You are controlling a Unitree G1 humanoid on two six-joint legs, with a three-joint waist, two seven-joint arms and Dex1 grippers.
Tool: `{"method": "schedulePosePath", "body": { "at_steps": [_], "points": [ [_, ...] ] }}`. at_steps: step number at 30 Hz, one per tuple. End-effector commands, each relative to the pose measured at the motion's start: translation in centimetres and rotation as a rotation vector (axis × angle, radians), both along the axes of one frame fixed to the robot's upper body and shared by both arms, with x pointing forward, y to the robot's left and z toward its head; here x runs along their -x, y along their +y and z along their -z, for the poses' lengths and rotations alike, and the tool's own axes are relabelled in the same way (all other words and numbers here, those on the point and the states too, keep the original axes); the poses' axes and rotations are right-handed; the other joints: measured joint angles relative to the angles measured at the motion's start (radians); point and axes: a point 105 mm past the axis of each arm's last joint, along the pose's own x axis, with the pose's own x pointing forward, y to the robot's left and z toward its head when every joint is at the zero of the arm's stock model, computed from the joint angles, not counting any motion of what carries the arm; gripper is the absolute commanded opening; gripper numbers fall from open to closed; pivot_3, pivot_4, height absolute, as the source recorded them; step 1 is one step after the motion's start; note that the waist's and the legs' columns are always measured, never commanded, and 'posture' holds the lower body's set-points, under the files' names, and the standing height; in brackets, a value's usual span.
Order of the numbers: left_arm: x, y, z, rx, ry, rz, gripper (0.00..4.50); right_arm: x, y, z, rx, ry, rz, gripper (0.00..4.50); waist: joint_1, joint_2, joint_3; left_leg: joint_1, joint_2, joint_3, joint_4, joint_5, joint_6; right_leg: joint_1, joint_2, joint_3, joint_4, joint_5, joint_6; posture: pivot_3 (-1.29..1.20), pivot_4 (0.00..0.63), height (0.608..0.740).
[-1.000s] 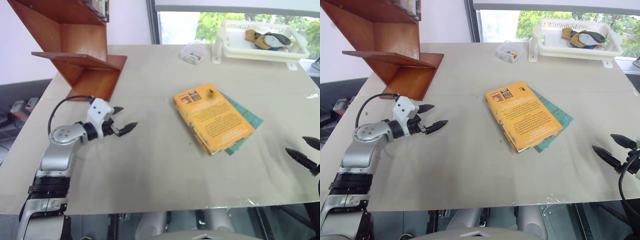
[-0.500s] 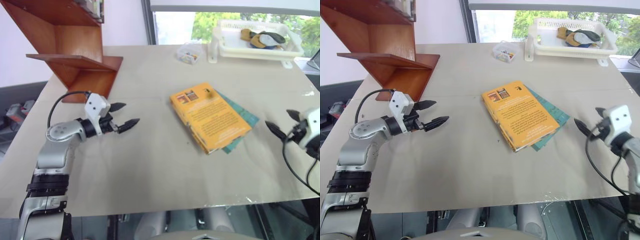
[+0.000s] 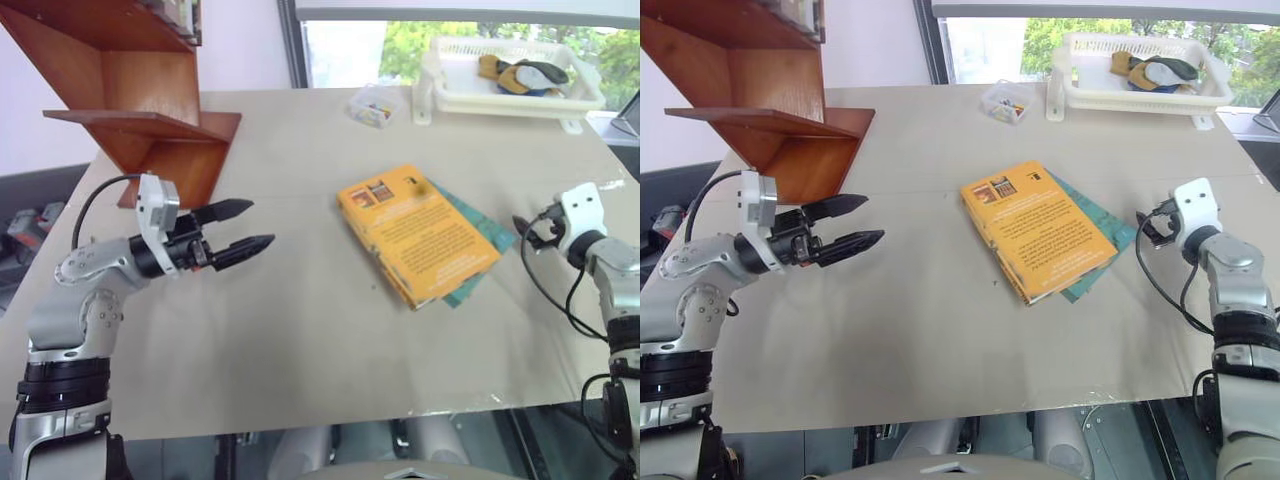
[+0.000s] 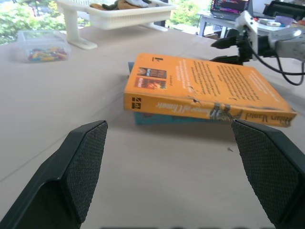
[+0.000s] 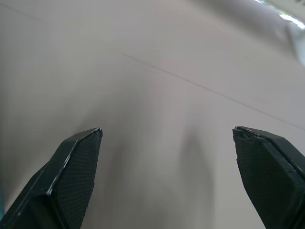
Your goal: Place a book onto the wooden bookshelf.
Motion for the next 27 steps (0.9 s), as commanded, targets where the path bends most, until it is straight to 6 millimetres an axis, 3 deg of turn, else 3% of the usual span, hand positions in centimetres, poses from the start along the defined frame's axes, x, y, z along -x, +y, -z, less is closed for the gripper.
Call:
{"method": "schedulePosePath", "body": {
  "at_steps": [1,6,12,18,27],
  "points": [
    [1.9,0.6,-0.9,-0.066,-0.031,0.058,4.47,-0.6,0.7,-1.1,-0.037,-0.031,-0.066,4.5,-0.003,0.0,0.0,0.0,0.0,0.0,0.0,0.0,0.0,0.0,0.0,0.0,0.0,0.0,0.0,0.0,0.15,0.74],
    [3.9,0.1,-0.1,-0.147,0.03,0.163,4.47,-1.0,1.2,-0.7,-0.053,-0.019,-0.094,4.5,-0.006,0.0,0.0,0.0,0.0,0.001,-0.001,0.0,0.0,0.0,0.0,0.001,-0.001,0.0,0.0,0.0,0.15,0.74],
    [3.4,0.0,-0.4,-0.199,-0.017,0.154,4.47,-1.3,2.5,-0.4,-0.123,-0.013,-0.143,4.5,-0.009,0.0,0.0,0.0,0.0,0.0,-0.001,0.0,0.0,0.0,0.0,0.0,0.0,0.0,0.0,0.0,0.15,0.74],
    [2.9,-0.1,-0.2,-0.199,-0.033,0.148,4.47,-0.5,8.1,0.6,-0.143,0.008,-0.367,4.5,-0.024,0.0,0.0,0.0,0.001,0.0,-0.001,0.0,0.0,-0.001,0.0,0.001,0.0,0.0,0.0,0.0,0.15,0.74],
    [2.8,-0.1,-0.6,-0.173,-0.05,0.145,4.47,-0.1,12.0,0.5,-0.166,-0.002,-0.442,4.5,-0.02,0.0,0.0,-0.001,0.0,0.0,-0.001,0.0,0.0,-0.003,0.0,0.001,0.001,0.0,0.0,0.0,0.15,0.74]
  ]
}}
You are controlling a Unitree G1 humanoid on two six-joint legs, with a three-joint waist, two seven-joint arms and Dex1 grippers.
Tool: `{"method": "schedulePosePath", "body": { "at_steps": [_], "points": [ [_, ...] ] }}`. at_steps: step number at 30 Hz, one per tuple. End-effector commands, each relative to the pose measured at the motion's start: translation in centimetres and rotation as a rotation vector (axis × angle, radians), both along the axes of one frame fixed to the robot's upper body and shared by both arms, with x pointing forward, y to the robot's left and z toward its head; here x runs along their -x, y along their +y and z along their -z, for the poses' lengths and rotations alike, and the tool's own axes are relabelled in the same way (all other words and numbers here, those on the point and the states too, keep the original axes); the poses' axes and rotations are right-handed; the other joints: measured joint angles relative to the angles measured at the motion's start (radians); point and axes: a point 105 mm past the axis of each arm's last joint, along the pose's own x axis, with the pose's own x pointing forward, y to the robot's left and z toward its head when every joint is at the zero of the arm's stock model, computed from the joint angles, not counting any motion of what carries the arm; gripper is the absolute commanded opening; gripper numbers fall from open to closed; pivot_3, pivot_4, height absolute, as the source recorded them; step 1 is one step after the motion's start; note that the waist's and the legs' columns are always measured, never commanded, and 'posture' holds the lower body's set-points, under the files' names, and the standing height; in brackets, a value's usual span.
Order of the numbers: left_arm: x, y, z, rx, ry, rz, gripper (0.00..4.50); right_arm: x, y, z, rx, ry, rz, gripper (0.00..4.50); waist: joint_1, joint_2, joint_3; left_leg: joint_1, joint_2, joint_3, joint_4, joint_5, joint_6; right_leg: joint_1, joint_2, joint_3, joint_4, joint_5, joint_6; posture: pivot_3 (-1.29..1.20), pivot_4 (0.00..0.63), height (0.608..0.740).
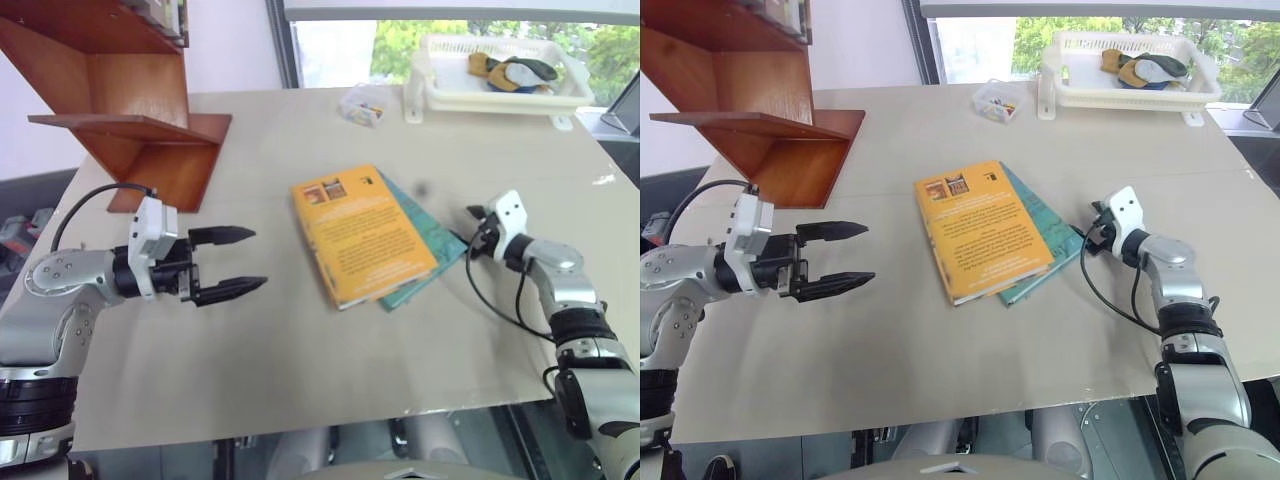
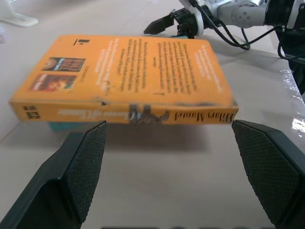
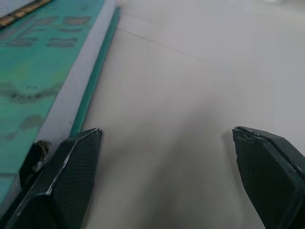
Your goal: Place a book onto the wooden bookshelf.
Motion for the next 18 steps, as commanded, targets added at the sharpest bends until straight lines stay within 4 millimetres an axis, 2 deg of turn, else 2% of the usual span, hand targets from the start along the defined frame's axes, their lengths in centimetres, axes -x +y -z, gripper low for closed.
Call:
{"method": "schedulePosePath", "body": {
  "at_steps": [1,3,6,9,11,13,14,15,18],
  "points": [
    [0.0,0.1,-1.3,0.018,-0.058,-0.003,4.47,0.2,1.0,-1.2,-0.009,-0.045,-0.026,4.5,0.0,0.0,0.0,0.0,0.0,0.0,0.0,0.0,0.0,0.0,0.0,0.0,0.0,0.0,0.0,0.0,0.15,0.74],
    [0.0,0.1,-1.4,0.037,-0.061,-0.016,4.47,0.1,0.6,-1.6,0.015,-0.065,-0.006,4.5,0.001,0.0,0.0,0.0,0.0,0.0,0.0,0.0,0.0,0.0,0.0,0.0,0.0,0.0,0.0,0.0,0.15,0.74],
    [-0.7,0.4,-1.6,0.099,-0.053,-0.077,4.47,0.3,-1.7,-2.7,0.063,-0.09,0.043,4.5,0.004,0.0,0.0,0.0,-0.001,0.0,0.0,0.0,0.0,0.0,-0.001,0.0,0.0,0.0,0.0,0.0,0.15,0.74],
    [-1.5,0.9,-0.8,0.131,0.0,-0.165,4.47,2.0,-4.0,-4.1,0.171,-0.111,0.031,4.5,0.012,0.0,0.0,-0.001,-0.001,-0.001,0.0,0.0,0.0,0.0,-0.001,-0.001,0.0,0.0,0.0,0.0,0.15,0.74],
    [-2.2,0.8,-0.2,0.198,0.062,-0.221,4.47,4.3,-5.8,-5.4,0.235,-0.115,0.018,4.5,0.024,0.001,0.0,-0.002,-0.001,-0.002,0.0,0.0,0.0,-0.001,-0.001,-0.001,-0.001,0.0,0.0,0.0,0.15,0.74],
    [-2.4,0.6,0.0,0.248,0.105,-0.238,4.47,5.7,-6.3,-5.9,0.258,-0.106,0.005,4.5,0.029,0.0,0.0,-0.003,-0.001,-0.003,-0.001,0.0,0.0,-0.001,-0.001,-0.003,-0.002,0.0,0.0,0.0,0.15,0.74],
    [-2.5,0.3,0.3,0.288,0.145,-0.241,4.47,7.0,-6.8,-6.4,0.267,-0.117,-0.011,4.5,0.028,0.0,0.0,-0.003,-0.001,-0.002,0.0,0.0,0.0,-0.001,-0.001,-0.002,-0.002,0.0,0.0,0.0,0.15,0.74],
    [-2.5,0.2,0.5,0.315,0.173,-0.243,4.47,8.9,-6.8,-7.1,0.254,-0.127,-0.063,4.5,0.028,0.0,0.0,-0.003,-0.001,-0.002,0.0,0.0,0.0,-0.001,-0.001,-0.002,-0.002,0.0,0.0,0.0,0.15,0.74],
    [-3.2,0.0,2.8,0.38,0.306,-0.296,4.47,14.4,-6.1,-9.4,0.178,-0.118,-0.208,4.5,0.033,0.0,0.0,-0.002,0.0,-0.004,0.0,-0.003,0.004,0.001,0.0,-0.004,-0.002,0.0,0.0,0.0,0.15,0.74]
  ]
}}
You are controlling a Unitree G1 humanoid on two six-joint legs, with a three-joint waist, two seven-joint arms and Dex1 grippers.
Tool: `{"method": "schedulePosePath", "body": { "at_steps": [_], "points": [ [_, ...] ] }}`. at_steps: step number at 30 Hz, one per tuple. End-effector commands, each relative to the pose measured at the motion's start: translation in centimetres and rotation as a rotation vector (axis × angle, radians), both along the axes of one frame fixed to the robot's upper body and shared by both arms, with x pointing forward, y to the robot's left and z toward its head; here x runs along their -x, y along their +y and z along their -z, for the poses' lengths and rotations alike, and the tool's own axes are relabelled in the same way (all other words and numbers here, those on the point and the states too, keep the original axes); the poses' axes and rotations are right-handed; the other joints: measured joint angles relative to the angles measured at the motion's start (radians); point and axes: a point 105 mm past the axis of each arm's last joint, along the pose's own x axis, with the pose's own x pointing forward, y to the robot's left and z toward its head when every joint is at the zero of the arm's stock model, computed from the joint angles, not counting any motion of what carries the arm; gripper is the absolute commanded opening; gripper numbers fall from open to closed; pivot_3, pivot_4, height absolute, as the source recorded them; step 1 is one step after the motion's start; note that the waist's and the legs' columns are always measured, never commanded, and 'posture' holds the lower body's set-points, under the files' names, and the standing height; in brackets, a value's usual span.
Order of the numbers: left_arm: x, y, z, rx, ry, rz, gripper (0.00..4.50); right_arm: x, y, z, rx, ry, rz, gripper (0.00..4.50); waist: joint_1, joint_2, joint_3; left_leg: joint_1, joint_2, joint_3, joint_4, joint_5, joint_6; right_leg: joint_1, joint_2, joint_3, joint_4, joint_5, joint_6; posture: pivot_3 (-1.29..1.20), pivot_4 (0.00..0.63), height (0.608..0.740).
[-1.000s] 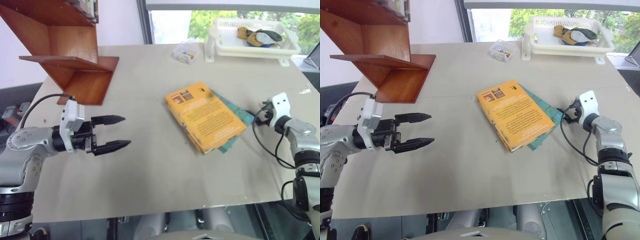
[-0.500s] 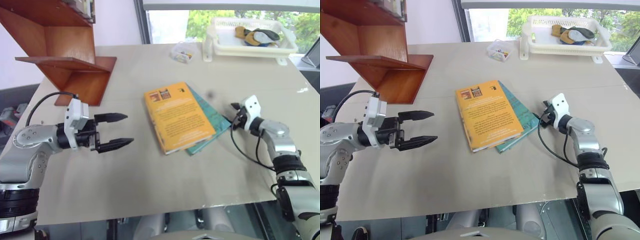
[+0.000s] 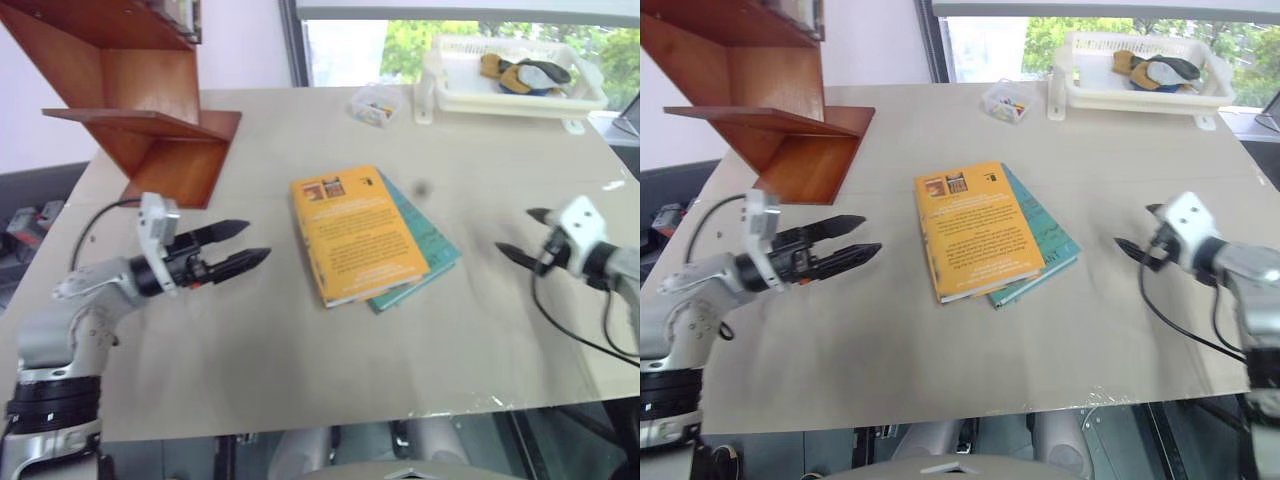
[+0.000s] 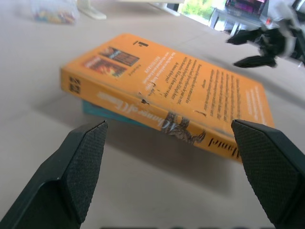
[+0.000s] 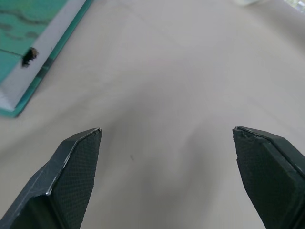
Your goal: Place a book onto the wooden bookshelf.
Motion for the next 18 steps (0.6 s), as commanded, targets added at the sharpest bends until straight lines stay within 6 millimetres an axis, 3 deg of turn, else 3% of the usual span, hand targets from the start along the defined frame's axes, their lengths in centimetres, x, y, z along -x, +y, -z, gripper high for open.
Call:
{"method": "schedulePosePath", "body": {
  "at_steps": [1,4,6,9,18],
  "points": [
    [-0.6,-0.1,1.6,0.079,0.113,-0.042,4.47,4.5,1.5,-5.3,-0.095,-0.065,-0.165,4.5,0.003,0.001,0.0,0.0,0.0,0.0,0.0,0.0,0.0,0.0,0.0,0.0,0.0,0.0,0.0,0.0,0.15,0.74],
    [-1.4,-0.9,3.0,0.146,0.213,-0.052,4.47,6.6,2.6,-7.3,-0.186,-0.031,-0.225,4.5,-0.006,-0.001,0.001,0.005,0.0,0.001,0.002,0.0,0.001,0.004,0.0,0.002,0.0,0.0,0.001,0.0,0.15,0.74],
    [-2.2,-1.6,3.7,0.22,0.294,-0.056,4.47,6.9,3.2,-8.1,-0.203,-0.046,-0.23,4.5,-0.004,-0.003,0.001,0.008,0.001,0.001,0.004,0.0,0.001,0.009,0.001,0.001,0.0,0.0,0.001,0.0,0.15,0.74],
    [-3.0,-3.5,4.6,0.356,0.444,-0.002,4.47,6.7,4.0,-7.9,-0.196,-0.055,-0.22,4.5,-0.001,-0.008,0.001,0.014,0.003,-0.001,0.006,0.0,0.001,0.018,0.003,-0.002,-0.001,-0.003,0.005,0.0,0.15,0.74],
    [-3.2,-7.7,6.0,0.526,0.754,0.19,4.47,6.3,4.3,-7.6,-0.184,-0.061,-0.198,4.5,0.01,-0.007,0.001,0.013,0.001,-0.001,0.009,0.002,-0.003,0.016,0.002,-0.001,0.001,0.0,0.001,0.0,0.15,0.74]
  ]
}}
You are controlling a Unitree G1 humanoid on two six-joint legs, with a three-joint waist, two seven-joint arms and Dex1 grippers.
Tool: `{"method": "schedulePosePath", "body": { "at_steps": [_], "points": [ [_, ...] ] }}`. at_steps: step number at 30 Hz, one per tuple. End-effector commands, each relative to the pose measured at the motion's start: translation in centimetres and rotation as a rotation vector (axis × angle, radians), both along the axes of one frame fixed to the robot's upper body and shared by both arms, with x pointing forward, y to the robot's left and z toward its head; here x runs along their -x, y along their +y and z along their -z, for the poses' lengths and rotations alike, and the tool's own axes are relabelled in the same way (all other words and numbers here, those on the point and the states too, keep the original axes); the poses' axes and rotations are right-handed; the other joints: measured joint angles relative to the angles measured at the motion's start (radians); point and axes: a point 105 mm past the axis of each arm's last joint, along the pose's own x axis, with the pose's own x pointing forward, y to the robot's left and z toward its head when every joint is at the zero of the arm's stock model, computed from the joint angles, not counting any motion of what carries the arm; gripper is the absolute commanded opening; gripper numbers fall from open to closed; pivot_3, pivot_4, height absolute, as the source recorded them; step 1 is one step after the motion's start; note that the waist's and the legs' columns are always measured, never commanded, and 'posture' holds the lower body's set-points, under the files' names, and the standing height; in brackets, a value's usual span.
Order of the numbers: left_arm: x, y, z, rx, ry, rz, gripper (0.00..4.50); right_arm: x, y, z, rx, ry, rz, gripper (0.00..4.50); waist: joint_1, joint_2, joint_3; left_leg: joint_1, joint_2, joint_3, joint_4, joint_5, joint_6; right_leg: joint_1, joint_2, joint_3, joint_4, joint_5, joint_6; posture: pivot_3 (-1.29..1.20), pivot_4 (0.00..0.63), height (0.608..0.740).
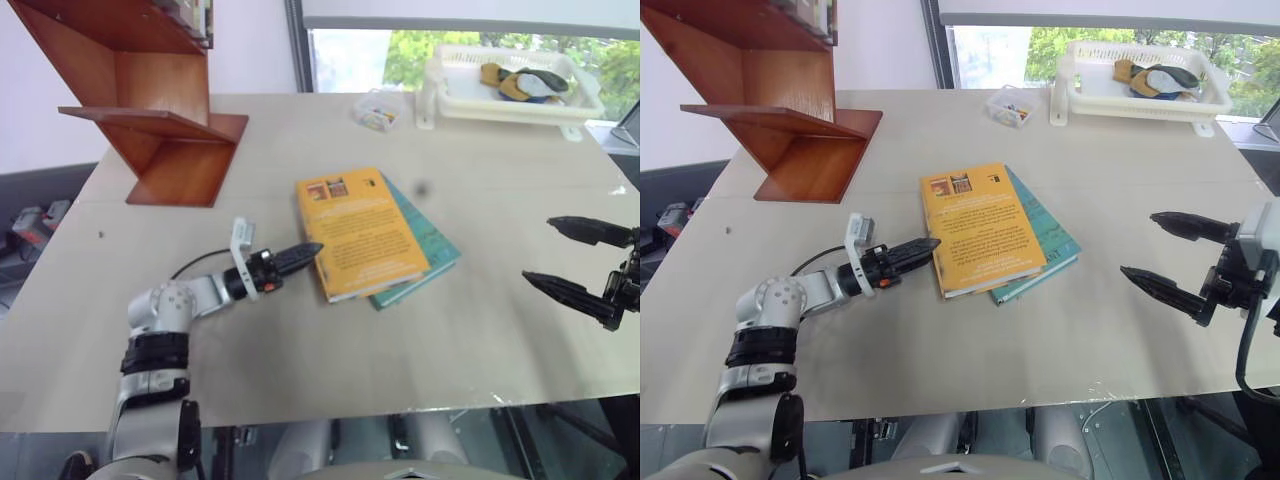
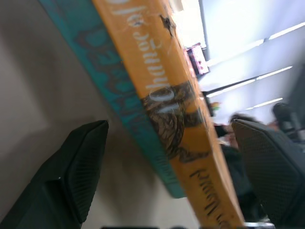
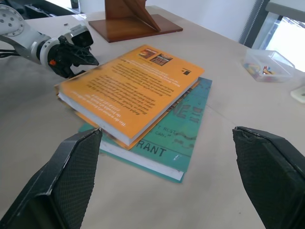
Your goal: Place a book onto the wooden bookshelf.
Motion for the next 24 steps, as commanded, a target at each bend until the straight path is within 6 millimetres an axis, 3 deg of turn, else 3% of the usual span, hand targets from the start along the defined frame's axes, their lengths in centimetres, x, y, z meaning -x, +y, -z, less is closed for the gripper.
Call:
{"method": "schedulePosePath", "body": {
  "at_steps": [1,5,8,14,15,18,22,24],
  "points": [
    [0.2,-1.7,0.0,0.11,0.1,0.089,4.47,0.1,0.1,-0.5,0.035,-0.039,0.002,4.5,0.005,0.0,0.0,0.0,0.0,0.0,0.0,0.0,0.0,0.0,-0.001,0.0,0.0,0.0,0.0,0.0,0.15,0.74],
    [0.8,-2.7,-0.7,0.226,0.164,0.183,4.47,0.0,0.1,-0.4,0.043,-0.044,0.006,4.5,0.014,0.0,0.0,-0.002,-0.002,-0.001,0.0,0.0,0.0,0.0,-0.001,-0.001,-0.003,0.0,0.0,0.0,0.15,0.74],
    [1.2,-2.8,-1.0,0.258,0.194,0.213,3.28,0.0,0.2,-0.4,0.045,-0.048,0.008,4.5,0.013,0.0,0.0,-0.003,-0.001,-0.001,0.0,0.0,0.0,-0.001,-0.001,-0.002,-0.003,0.0,0.0,0.0,0.15,0.74],
    [0.8,-2.7,-1.2,0.239,0.206,0.183,0.37,0.1,-0.2,-0.3,0.048,-0.052,0.022,4.5,0.014,0.0,0.0,-0.004,-0.001,-0.003,0.0,0.0,-0.001,-0.001,-0.003,-0.003,-0.003,0.0,0.0,0.0,0.15,0.74],
    [0.8,-2.7,-1.8,0.237,0.183,0.185,0.08,0.1,-0.2,-0.4,0.046,-0.054,0.023,4.5,0.014,0.0,0.0,-0.004,-0.001,-0.003,0.0,0.0,-0.001,-0.001,-0.003,-0.003,-0.003,0.0,0.0,0.0,0.15,0.74],
    [0.6,-3.1,-5.0,0.136,-0.032,0.191,0.08,0.1,-0.4,-0.5,0.038,-0.062,0.021,4.5,0.014,-0.001,0.0,-0.007,-0.001,-0.003,0.0,0.0,-0.001,-0.004,-0.003,-0.003,-0.003,0.0,0.0,0.0,0.15,0.74],
    [0.1,-2.6,-11.0,0.088,-0.307,0.158,0.08,-0.2,-0.5,-0.4,0.039,-0.06,0.019,4.5,0.015,-0.001,0.001,-0.01,-0.001,-0.004,0.0,0.001,-0.002,-0.008,-0.003,-0.003,-0.003,0.0,0.0,0.0,0.15,0.74],
    [-0.3,-2.3,-13.6,-0.026,-0.478,0.106,0.08,-0.4,-0.5,-0.4,0.036,-0.063,0.014,4.5,0.015,-0.002,0.001,-0.011,-0.001,-0.004,0.0,0.001,-0.002,-0.008,-0.003,-0.004,-0.003,0.0,0.0,0.0,0.15,0.74]
  ]
}}
